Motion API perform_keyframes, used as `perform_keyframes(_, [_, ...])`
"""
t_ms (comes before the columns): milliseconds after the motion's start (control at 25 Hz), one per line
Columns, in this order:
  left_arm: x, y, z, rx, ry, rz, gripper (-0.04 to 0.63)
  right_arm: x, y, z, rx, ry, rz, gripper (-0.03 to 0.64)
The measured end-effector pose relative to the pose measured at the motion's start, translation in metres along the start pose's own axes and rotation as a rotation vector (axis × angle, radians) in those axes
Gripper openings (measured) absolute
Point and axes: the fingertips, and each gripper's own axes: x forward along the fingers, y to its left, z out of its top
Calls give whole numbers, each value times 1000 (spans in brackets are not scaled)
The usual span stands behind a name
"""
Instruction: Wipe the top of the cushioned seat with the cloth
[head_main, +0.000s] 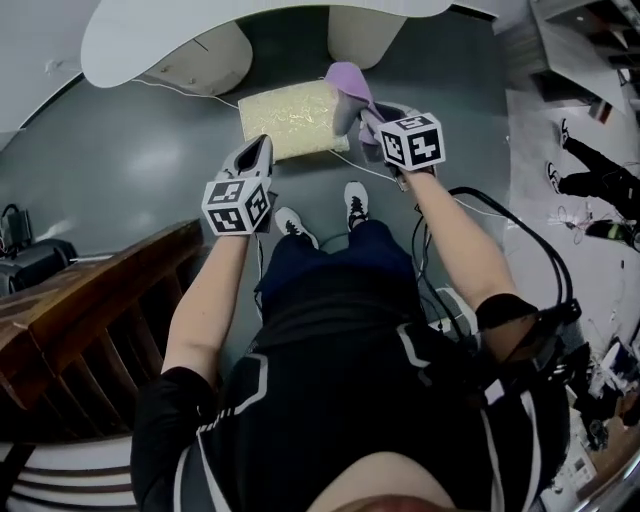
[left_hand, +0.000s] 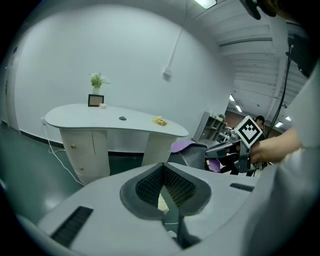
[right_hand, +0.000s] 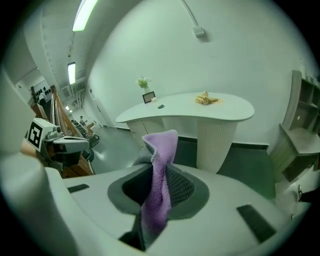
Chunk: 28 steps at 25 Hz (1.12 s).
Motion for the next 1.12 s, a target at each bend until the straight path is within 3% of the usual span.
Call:
perform_keyframes(280, [-39,0,47,-62,-71,-9,5,-68,23,61,20,-161,0,80])
perform_keyframes(600, [-77,-27,112,88,-188,-68,3,-123,52,120,-16,-300,40,80])
perform_keyframes(880, [-110,-32,160,56,-311,-59,3,-160,63,166,-85,-389,35,81])
perform_keyframes(1120, [-133,-32,196,104,-385,-21,4,-183,81,196,-162,-478,70,81])
